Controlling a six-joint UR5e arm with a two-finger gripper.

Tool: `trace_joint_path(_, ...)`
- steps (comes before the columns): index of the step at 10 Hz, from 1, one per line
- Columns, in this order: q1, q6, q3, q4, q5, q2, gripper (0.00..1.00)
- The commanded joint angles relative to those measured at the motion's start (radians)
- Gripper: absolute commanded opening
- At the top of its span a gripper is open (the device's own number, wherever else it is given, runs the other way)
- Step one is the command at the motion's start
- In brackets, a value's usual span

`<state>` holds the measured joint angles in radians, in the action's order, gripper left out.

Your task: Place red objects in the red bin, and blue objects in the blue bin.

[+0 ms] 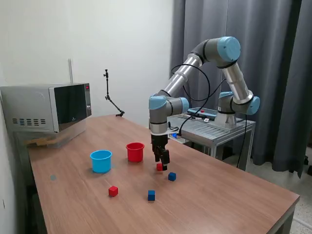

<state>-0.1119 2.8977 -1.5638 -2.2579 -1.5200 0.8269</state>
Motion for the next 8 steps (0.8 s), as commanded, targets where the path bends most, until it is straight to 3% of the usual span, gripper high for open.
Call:
trace_joint_path(1, 0.0, 0.0, -0.004, -0.002, 0.0, -0.002, 1.0)
trace_joint_path(6, 0.001, 0.0, -0.015, 0.0, 0.001, 0.0, 1.0)
trace_joint_path(7, 0.001, 0.0, -0.016, -0.002, 0.001, -0.002, 0.0)
trace_joint_path(8, 0.0, 0.0, -0.016, -0.002, 0.001, 0.0, 0.0)
